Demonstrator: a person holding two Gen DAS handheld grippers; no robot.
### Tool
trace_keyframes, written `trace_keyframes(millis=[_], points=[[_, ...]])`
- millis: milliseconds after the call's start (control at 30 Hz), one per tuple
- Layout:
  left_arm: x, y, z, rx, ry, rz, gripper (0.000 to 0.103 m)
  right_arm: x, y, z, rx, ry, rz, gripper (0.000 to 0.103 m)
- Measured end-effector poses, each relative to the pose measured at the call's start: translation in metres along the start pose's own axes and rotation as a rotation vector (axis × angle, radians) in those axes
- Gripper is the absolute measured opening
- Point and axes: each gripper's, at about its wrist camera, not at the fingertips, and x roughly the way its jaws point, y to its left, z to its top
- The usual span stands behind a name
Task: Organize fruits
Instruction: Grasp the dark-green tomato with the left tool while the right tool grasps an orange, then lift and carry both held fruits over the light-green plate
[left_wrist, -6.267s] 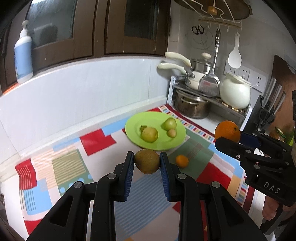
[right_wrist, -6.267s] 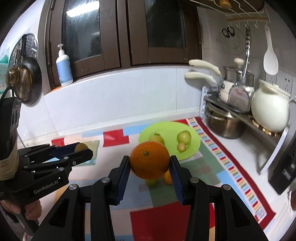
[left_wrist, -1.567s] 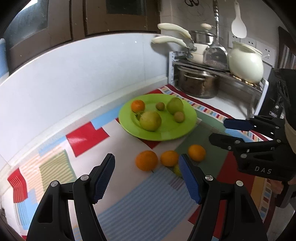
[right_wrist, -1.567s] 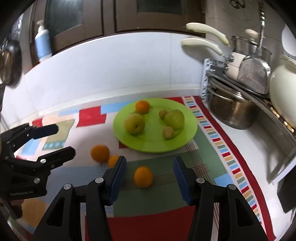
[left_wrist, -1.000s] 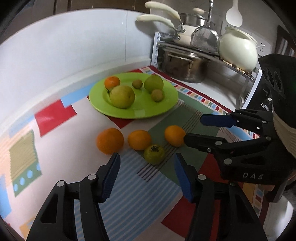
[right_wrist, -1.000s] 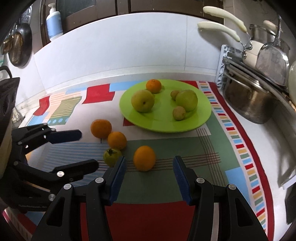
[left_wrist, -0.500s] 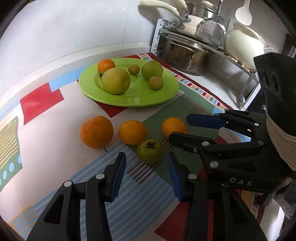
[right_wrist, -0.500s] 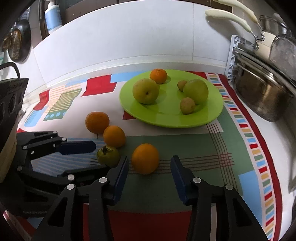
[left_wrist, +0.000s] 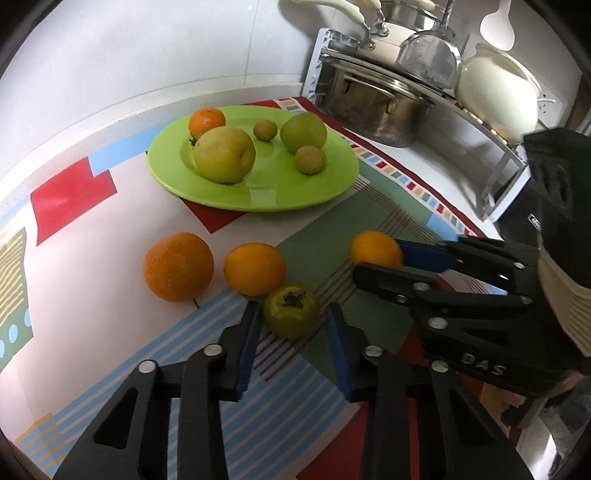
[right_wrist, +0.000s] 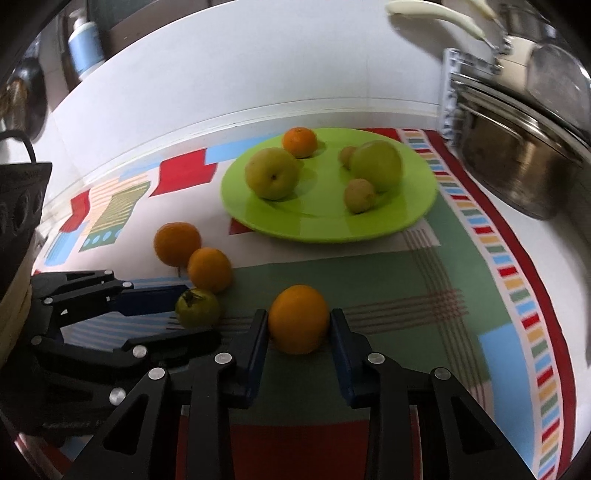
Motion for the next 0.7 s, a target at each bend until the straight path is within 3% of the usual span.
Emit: trace_keyframes(millis=[367, 700], points=[[-0.004, -0.001, -0.003, -0.005, 0.012, -0.012, 0.029, -0.016, -0.003, -0.007, 0.059, -0.021, -0.013, 0.034], [-0.030, -0.006, 0.001, 0.005, -0.047, 0.002, 0.029, -0.036, 0.004, -0.005, 0.069, -0.058, -0.012, 0.034]])
